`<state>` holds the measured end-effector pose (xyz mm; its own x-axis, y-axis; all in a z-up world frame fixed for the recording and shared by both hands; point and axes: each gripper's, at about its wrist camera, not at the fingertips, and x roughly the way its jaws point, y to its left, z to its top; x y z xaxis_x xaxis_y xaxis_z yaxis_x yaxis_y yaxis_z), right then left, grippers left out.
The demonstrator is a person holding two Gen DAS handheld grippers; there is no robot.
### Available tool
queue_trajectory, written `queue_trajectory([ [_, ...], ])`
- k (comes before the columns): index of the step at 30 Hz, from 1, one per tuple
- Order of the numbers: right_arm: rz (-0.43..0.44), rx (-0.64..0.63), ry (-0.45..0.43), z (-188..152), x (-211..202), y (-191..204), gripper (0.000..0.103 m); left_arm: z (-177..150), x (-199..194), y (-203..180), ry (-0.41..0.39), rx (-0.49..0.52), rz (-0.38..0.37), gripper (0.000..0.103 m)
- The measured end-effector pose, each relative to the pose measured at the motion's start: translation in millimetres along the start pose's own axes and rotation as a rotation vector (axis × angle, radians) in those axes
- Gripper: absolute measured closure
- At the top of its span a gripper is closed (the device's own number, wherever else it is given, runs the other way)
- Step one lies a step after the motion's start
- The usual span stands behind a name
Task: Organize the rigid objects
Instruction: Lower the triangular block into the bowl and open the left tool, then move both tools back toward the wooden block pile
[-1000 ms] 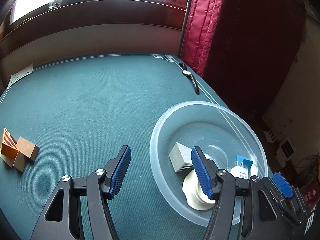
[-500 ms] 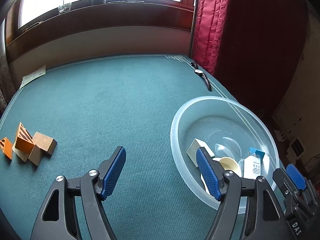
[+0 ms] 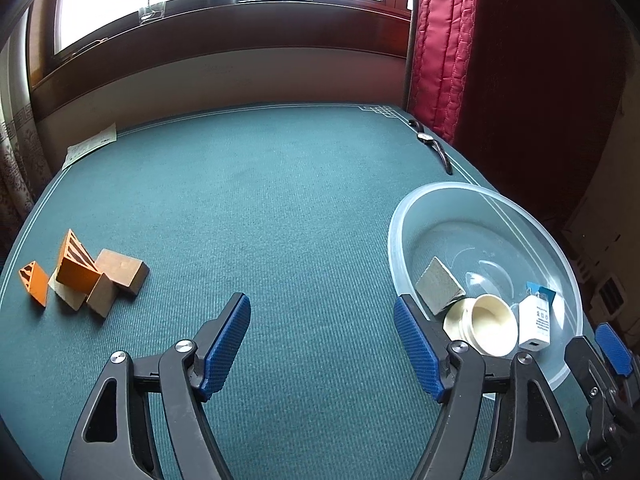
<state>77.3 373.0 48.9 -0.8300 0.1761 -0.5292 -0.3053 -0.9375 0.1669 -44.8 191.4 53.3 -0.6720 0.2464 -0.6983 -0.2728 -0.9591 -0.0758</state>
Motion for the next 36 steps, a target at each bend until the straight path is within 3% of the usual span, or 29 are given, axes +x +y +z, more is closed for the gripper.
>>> queue_trajectory([
  [24, 0.110, -0.082, 0.080, -23.3, 3.0, 63.9, 0.017, -13.3, -10.1, 58.3, 0.001, -0.075, 0.052, 0.025],
  [36, 0.160, -0.122, 0.102, -33.0, 4.1, 96.2, 0.013, -25.5, -21.4, 118.0, -0.003, -0.159, 0.124, 0.025],
])
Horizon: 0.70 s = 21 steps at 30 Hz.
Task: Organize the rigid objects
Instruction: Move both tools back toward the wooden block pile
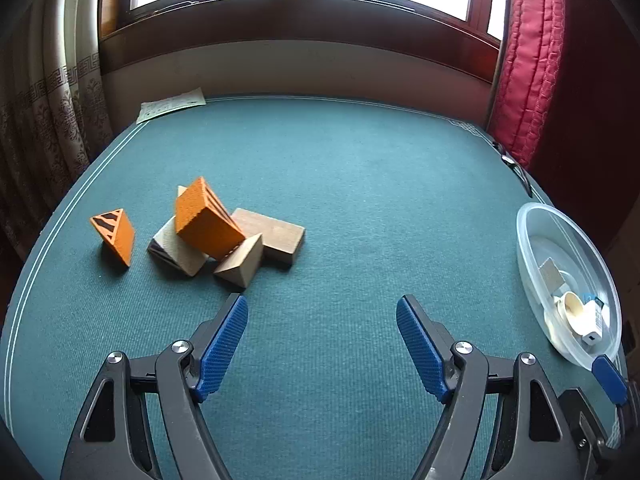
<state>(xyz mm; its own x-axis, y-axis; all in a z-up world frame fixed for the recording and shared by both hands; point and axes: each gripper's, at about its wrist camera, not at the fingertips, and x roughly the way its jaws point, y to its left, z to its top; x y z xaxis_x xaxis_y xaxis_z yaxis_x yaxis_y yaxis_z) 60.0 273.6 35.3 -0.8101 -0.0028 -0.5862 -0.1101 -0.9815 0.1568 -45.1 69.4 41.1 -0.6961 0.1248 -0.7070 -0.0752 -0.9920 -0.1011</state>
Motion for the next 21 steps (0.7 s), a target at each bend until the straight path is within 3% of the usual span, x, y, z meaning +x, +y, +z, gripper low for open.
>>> queue_trajectory([
  [8, 0.040, -0.036, 0.033, -5.3, 7.4, 20.8, 0.013, -1.5, -1.6, 53.5, 0.001, -0.078, 0.079, 0.025],
  [21, 0.083, -0.073, 0.069, -8.7, 14.0, 40.3, 0.013, 12.3, -3.7, 130.1, -0.020, -0.100, 0.241, 0.025],
])
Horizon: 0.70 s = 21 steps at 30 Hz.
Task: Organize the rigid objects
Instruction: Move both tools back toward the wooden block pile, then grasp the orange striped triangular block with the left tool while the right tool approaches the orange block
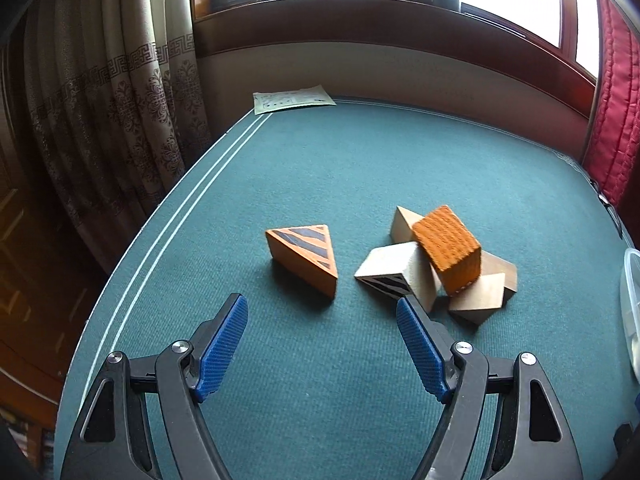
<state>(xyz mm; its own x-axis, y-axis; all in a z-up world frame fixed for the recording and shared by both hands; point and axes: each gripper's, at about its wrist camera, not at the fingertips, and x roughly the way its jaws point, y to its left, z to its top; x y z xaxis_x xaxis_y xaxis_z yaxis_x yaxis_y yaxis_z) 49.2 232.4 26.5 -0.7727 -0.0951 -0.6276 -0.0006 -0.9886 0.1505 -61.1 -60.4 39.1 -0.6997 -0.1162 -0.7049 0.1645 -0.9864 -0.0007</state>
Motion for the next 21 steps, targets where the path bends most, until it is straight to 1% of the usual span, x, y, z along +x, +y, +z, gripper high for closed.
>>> queue_trajectory([
  [4, 0.006, -0.001, 0.011, -0.2, 2.3, 2.6, 0.013, 8.9, 12.3, 14.7, 0.012, -0.021, 0.009, 0.025],
  [8, 0.011, -0.004, 0.023, 0.2, 4.6, 4.7, 0.013, 15.5, 28.0, 21.9, 0.031, -0.021, 0.010, 0.025],
  [15, 0.018, -0.011, 0.046, 0.9, 9.5, 9.5, 0.013, 21.8, 45.1, 15.8, 0.028, 0.042, 0.005, 0.025],
  [21, 0.033, -0.040, 0.057, 4.4, 14.1, 20.1, 0.013, 26.7, 50.7, 16.1, 0.009, 0.055, -0.021, 0.025],
])
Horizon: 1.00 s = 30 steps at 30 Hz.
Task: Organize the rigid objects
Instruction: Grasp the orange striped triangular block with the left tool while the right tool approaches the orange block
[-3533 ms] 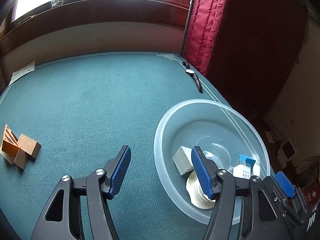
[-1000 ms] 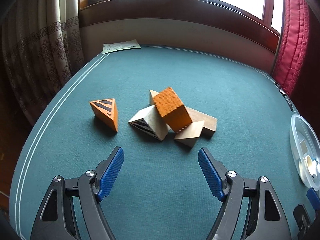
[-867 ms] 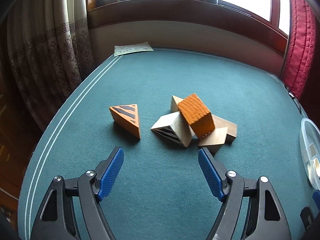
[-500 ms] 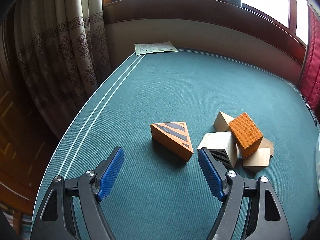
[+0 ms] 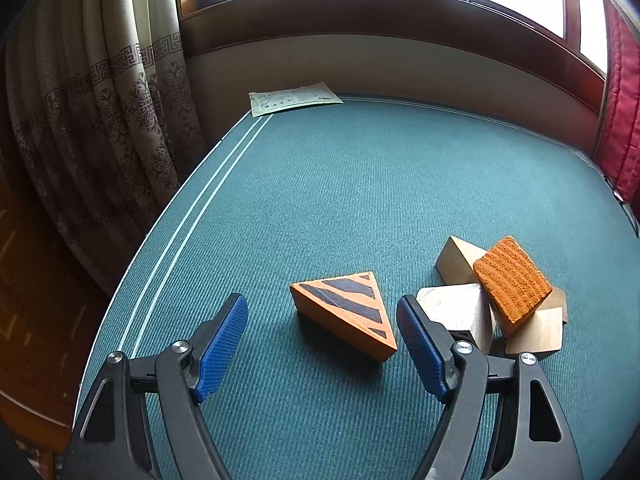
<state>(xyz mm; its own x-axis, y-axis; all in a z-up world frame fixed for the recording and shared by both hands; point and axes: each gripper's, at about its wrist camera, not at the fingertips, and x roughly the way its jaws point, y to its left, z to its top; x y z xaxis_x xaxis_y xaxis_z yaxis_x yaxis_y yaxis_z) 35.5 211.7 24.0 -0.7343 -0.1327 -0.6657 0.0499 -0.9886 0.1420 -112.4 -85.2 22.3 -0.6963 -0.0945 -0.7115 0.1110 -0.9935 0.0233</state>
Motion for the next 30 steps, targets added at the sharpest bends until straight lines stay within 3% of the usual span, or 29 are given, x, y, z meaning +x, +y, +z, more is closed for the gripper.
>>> queue_trajectory([
  [3, 0.016, -0.017, 0.003, 3.5, 1.6, 7.3, 0.013, 1.8, 2.8, 2.4, 0.008, -0.001, -0.026, 0.030],
  [12, 0.058, -0.067, 0.008, 13.4, 7.2, 31.7, 0.013, 0.8, 8.7, 7.4, 0.043, -0.012, -0.071, 0.062],
  [30, 0.108, -0.067, 0.034, 46.6, 35.4, 62.2, 0.013, -4.9, -11.3, 23.7, -0.007, -0.099, -0.109, 0.066],
])
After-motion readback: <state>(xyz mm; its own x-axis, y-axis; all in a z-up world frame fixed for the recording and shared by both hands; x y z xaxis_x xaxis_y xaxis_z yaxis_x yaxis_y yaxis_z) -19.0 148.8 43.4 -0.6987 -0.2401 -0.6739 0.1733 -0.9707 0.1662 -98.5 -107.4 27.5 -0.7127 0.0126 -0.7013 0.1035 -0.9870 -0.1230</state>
